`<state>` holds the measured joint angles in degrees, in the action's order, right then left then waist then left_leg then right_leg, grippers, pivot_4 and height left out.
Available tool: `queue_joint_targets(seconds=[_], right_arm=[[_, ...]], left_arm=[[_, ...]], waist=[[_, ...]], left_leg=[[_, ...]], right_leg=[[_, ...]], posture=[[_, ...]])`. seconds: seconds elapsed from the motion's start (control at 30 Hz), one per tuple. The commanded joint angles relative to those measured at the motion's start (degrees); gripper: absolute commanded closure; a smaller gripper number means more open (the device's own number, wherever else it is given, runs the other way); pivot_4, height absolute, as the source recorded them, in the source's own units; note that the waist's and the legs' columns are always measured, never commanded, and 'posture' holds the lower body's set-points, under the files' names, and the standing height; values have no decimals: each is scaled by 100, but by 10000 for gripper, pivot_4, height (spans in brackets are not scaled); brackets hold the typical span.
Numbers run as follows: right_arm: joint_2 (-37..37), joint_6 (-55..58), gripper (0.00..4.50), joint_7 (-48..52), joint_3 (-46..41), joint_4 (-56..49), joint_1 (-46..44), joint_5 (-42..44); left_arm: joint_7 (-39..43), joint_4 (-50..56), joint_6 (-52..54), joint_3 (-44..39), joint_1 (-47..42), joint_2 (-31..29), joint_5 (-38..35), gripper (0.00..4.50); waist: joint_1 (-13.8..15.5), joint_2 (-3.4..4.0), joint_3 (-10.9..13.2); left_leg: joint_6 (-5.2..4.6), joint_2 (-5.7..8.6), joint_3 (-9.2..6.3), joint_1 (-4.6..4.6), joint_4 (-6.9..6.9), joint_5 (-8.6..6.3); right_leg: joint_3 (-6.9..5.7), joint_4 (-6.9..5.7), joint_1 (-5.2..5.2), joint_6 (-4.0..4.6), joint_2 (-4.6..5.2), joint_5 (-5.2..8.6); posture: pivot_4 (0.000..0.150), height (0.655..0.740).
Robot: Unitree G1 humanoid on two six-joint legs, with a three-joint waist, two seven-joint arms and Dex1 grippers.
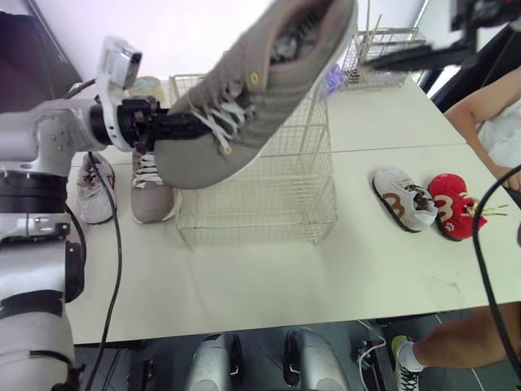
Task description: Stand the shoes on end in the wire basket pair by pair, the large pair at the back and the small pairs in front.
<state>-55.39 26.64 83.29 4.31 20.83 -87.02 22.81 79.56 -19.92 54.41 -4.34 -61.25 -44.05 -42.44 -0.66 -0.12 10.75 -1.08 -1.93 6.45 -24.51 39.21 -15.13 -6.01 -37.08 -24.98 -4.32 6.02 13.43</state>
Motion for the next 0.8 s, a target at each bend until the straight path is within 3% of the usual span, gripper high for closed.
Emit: queue_joint_targets(seconds=[0.03,0.17,0.37,0.57,0.8], right_arm=[[-247,2522,264,-736,-863,80,-33,798],[284,4891,264,-2132,-2232,-11,648,1545],[1628,6542,264,-3420,-4252,-863,1320,2461],[2624,6519,264,-4019,-4548,-1855,1735,3172],[2898,5664,264,-4254,-3597,-2219,2017,3174]], left_arm=[[-503,512,176,-695,81,192,-505,35051],[-973,845,289,-990,230,485,-774,35051],[-1429,1061,342,-1175,362,812,-1005,35051],[-1622,1217,330,-1127,544,994,-1116,35051],[-1779,1373,431,-1073,752,1174,-1275,35051]], waist=[[5,0,0],[-1,-7,-4],[5,-2,-2],[5,-2,-3],[-13,-2,-3]], left_leg=[[0,0,-1,0,0,0],[-1,0,-3,3,0,-1],[8,2,-2,3,-6,5],[9,4,-4,1,-5,6],[8,5,-7,1,-5,6]], right_leg=[[0,0,1,0,1,0],[-2,0,7,1,3,-1],[-3,-11,0,2,3,-3],[-2,-6,2,1,-1,-4],[-2,-5,3,1,-2,-3]], posture=[[1500,7400],[1500,7400],[1500,7400],[1500,7400],[1500,7400]])
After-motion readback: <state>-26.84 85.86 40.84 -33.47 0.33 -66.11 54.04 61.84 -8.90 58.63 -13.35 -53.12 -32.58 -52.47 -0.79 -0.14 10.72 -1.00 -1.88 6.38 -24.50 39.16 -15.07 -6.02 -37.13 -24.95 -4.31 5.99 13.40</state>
